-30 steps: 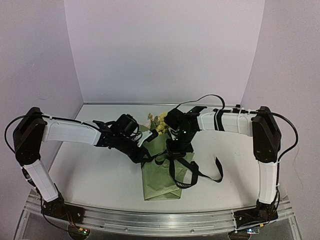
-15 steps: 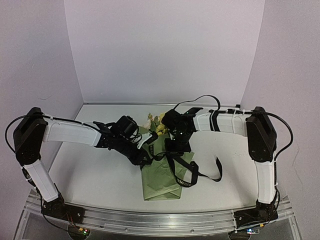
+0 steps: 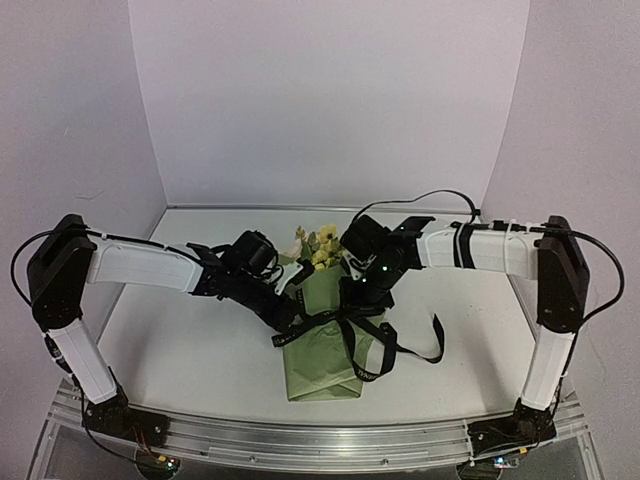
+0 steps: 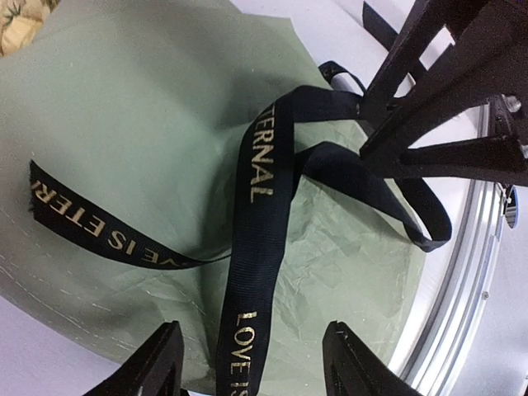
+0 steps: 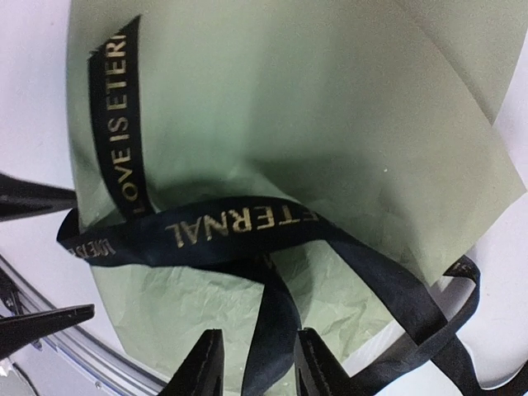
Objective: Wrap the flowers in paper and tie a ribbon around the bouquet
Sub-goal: Cross the ribbon over the folded bouquet.
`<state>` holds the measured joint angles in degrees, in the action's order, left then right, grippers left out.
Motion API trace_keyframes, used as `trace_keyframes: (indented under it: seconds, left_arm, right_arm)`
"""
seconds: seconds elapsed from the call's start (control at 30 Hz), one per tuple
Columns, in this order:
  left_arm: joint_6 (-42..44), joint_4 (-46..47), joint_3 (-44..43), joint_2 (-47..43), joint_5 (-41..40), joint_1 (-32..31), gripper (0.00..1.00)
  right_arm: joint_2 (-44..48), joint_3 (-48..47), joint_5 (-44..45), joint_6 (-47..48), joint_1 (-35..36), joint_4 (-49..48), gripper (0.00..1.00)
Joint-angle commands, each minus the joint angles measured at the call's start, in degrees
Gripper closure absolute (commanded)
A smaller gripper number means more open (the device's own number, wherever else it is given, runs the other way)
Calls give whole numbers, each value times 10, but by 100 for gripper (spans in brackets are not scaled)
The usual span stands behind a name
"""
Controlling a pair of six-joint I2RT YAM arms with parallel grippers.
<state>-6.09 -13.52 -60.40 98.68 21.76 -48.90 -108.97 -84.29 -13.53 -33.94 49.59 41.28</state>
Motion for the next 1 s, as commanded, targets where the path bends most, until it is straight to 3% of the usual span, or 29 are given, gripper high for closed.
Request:
trace_keyframes:
  seconds: [0.0,0.07,0.23,0.37,0.53,0.73,0.97]
  left_arm:
    - [-46,38,-4,-49,-34,2,35]
    - [-77,41,-2,-57,-54,2,31]
    - [-227,35,-25,-53,-116,1,34]
    - [-363,-21,-80,-20,-160,-4,41]
    - [-476,-80,-138,20,-209,-11,42]
    - [-569,-115,-165,57,-257,-30,45]
    - [-607,-132,-193,100,-283,-48,47]
  right_arm:
    - [60,32,-12,11,4,-25,64]
    - [76,45,-10,13,4,-28,62]
    - [127,93,30,24,2,-32,53]
    - [177,137,71,27,-3,-36,46]
    - [243,192,113,23,-13,-41,42]
    - [316,263,163,6,-28,-49,35]
    - [361,320,188,-6,-37,-63,31]
